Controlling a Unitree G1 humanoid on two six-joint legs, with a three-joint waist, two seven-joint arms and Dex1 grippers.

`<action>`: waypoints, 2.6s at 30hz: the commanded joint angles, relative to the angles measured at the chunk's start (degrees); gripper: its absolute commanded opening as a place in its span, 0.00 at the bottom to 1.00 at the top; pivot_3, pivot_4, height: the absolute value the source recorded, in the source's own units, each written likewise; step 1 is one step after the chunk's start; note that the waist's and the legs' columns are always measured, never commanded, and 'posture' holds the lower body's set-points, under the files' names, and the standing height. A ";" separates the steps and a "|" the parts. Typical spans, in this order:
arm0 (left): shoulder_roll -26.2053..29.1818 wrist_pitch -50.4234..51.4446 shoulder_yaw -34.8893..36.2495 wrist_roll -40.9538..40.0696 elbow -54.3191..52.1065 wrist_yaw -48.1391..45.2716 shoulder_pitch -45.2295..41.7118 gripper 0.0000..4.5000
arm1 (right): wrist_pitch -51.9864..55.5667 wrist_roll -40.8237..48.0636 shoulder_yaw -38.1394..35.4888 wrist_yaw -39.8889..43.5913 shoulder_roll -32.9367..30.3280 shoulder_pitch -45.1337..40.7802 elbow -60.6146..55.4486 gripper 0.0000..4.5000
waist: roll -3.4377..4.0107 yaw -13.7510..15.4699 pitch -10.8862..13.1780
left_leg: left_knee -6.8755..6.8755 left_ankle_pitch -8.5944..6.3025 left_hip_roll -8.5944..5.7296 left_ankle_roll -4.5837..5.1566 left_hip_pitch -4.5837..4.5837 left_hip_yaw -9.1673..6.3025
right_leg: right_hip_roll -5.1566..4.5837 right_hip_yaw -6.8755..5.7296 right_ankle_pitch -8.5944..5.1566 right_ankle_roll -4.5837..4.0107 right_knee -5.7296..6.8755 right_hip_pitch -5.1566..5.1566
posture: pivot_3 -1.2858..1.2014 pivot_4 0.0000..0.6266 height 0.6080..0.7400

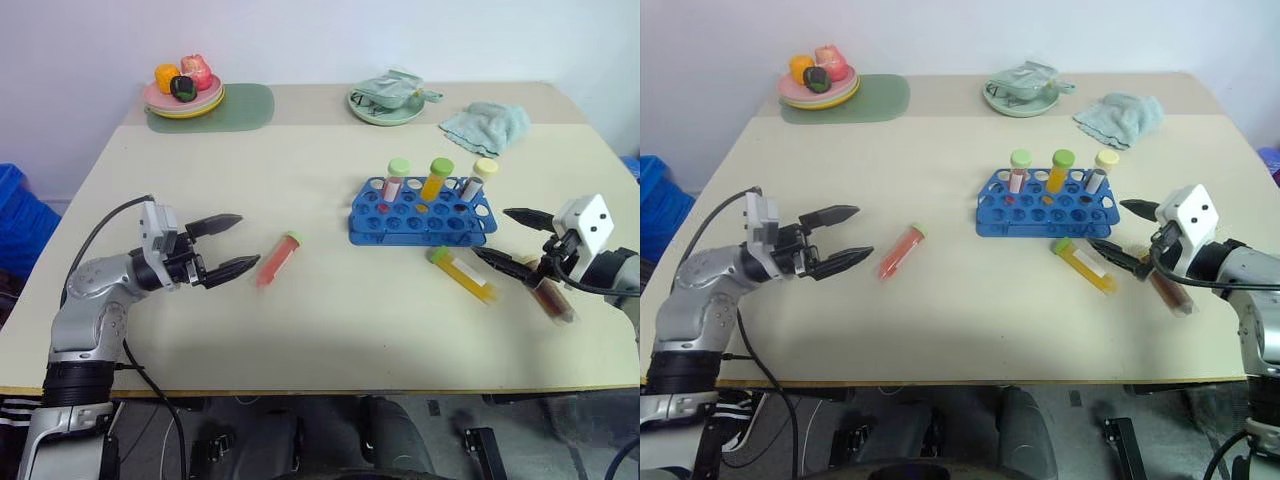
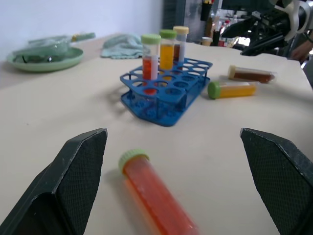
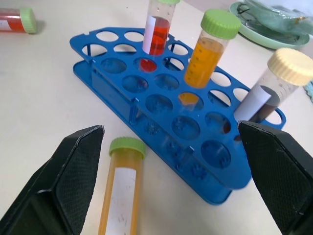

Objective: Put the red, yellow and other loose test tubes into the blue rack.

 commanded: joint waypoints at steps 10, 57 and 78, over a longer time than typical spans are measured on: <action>1.66 -2.82 1.21 -0.08 2.43 -3.86 -2.96 0.99 | 1.64 0.59 -0.97 -2.99 -0.34 -4.09 -1.48 1.00 | 0.00 -0.01 0.00 | 0.00 0.00 0.00 0.00 0.00 0.00 | 0.00 0.00 0.00 0.00 0.00 0.00 | 0.52 0.24 1.00; -2.88 9.06 -8.48 -5.27 -3.89 -13.63 -8.14 0.99 | 48.25 -7.61 26.55 -8.91 -15.54 -29.00 26.61 1.00 | 0.25 -1.20 0.01 | 0.20 0.02 -0.07 -0.02 -0.68 -0.02 | -0.10 -0.11 0.01 0.02 0.02 -0.54 | 0.52 0.24 1.00; -3.37 7.93 -8.21 -4.73 -3.77 -12.57 -8.13 1.00 | 50.06 -8.37 25.41 -8.42 -13.16 -28.35 24.33 0.59 | 0.25 -1.22 0.01 | 0.20 0.02 -0.08 -0.02 -0.71 -0.04 | -0.11 -0.11 0.01 0.02 0.01 -0.56 | 0.52 0.24 1.00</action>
